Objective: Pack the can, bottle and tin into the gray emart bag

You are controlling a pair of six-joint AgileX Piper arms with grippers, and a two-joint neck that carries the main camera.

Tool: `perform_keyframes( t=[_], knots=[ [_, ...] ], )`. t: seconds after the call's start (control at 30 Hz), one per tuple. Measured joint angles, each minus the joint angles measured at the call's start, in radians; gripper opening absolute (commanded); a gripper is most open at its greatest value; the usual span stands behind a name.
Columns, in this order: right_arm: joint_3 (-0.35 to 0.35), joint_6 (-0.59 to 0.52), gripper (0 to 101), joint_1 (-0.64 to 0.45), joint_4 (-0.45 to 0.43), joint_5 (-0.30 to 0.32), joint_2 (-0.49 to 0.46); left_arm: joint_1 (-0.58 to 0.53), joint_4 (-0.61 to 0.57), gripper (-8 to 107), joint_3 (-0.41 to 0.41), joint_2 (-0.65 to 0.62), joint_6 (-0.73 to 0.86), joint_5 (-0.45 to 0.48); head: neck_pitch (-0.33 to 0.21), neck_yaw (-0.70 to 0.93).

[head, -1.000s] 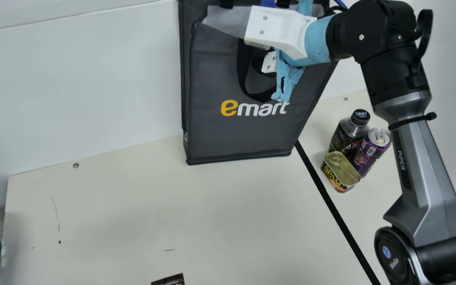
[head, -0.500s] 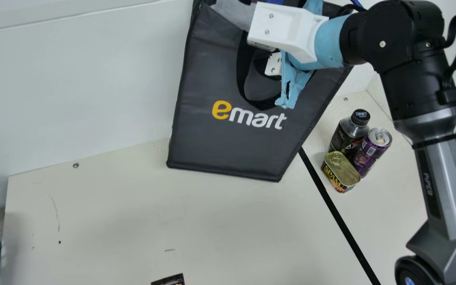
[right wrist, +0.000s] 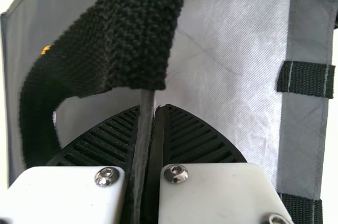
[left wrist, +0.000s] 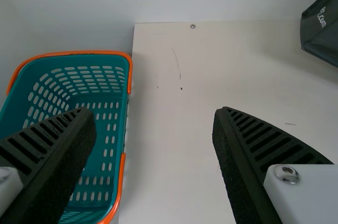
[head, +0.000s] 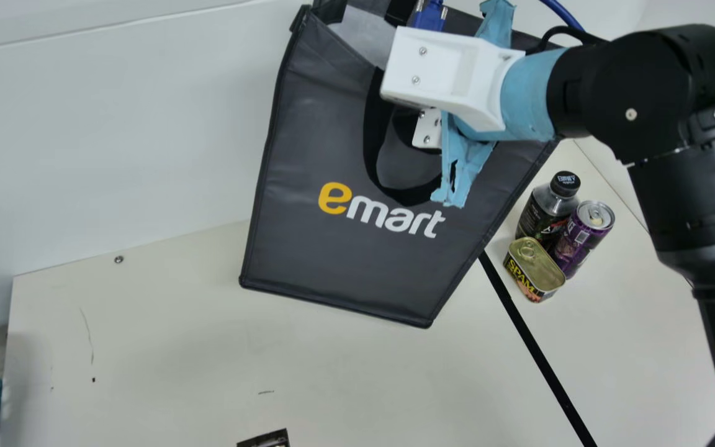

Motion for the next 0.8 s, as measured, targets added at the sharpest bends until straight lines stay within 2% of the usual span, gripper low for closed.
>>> perform_keyframes(
  t=[0.8],
  knots=[
    [0.215, 0.113, 0, 0.180, -0.103, -0.001, -0.178, 0.000, 0.000, 90, 0.000, 0.000, 0.000, 0.000, 0.000, 0.002]
  ],
)
